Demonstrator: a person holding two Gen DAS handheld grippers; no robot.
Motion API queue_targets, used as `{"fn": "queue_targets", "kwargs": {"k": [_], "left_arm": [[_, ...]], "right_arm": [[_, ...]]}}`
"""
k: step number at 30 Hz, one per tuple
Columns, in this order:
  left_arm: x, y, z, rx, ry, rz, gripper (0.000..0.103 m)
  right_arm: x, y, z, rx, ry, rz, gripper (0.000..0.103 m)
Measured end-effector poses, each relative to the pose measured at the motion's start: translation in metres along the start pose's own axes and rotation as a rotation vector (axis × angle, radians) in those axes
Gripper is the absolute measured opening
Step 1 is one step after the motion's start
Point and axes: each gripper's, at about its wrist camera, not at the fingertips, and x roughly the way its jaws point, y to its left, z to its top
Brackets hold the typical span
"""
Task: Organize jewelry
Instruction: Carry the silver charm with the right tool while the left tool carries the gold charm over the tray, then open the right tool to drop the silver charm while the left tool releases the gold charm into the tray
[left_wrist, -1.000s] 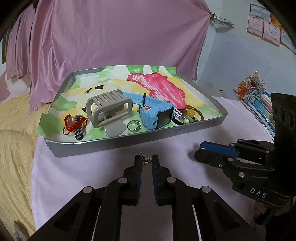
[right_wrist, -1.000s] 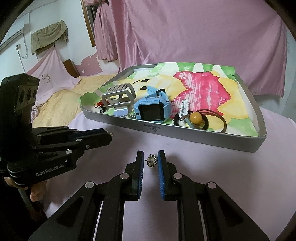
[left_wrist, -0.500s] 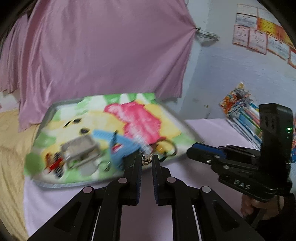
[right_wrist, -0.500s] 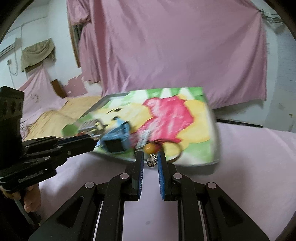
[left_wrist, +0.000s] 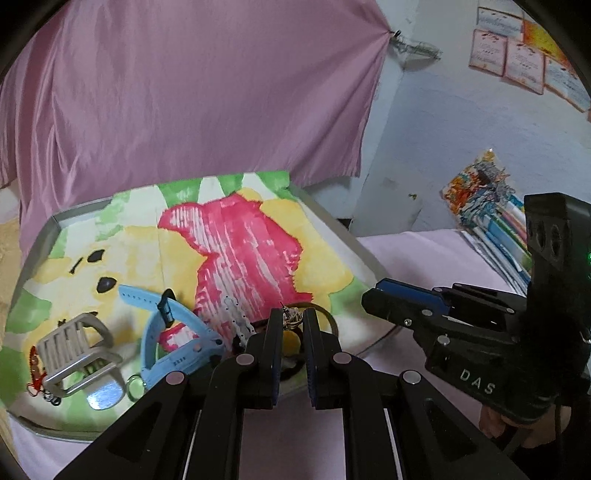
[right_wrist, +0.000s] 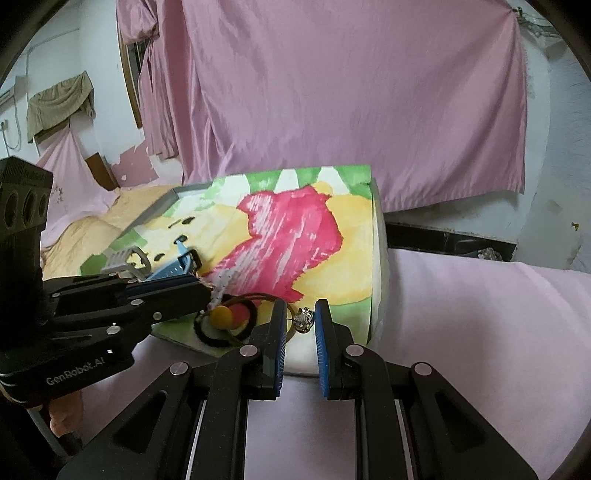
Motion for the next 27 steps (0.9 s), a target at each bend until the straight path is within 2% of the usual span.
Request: {"fn": "queue_targets", "kwargs": {"k": [6, 22, 27], "left_arm": [[0.016, 0.004, 0.000, -0.018, 0.059, 0.046, 0.011], [0.024, 0.011, -0.001, -0.035, 0.091, 0.081, 0.011], [0.020, 0.010, -0.001, -0.036, 0.089, 0.075, 0.011]], "right_arm": [[0.018, 0.002, -0.003, -0.015, 0.057, 0.004, 0.014], [0.032, 0.011, 0.002, -0.063, 0.120, -0.018, 0.014], [0.030, 0.009, 0.002, -0.052, 0.106, -0.024, 0.014]]}}
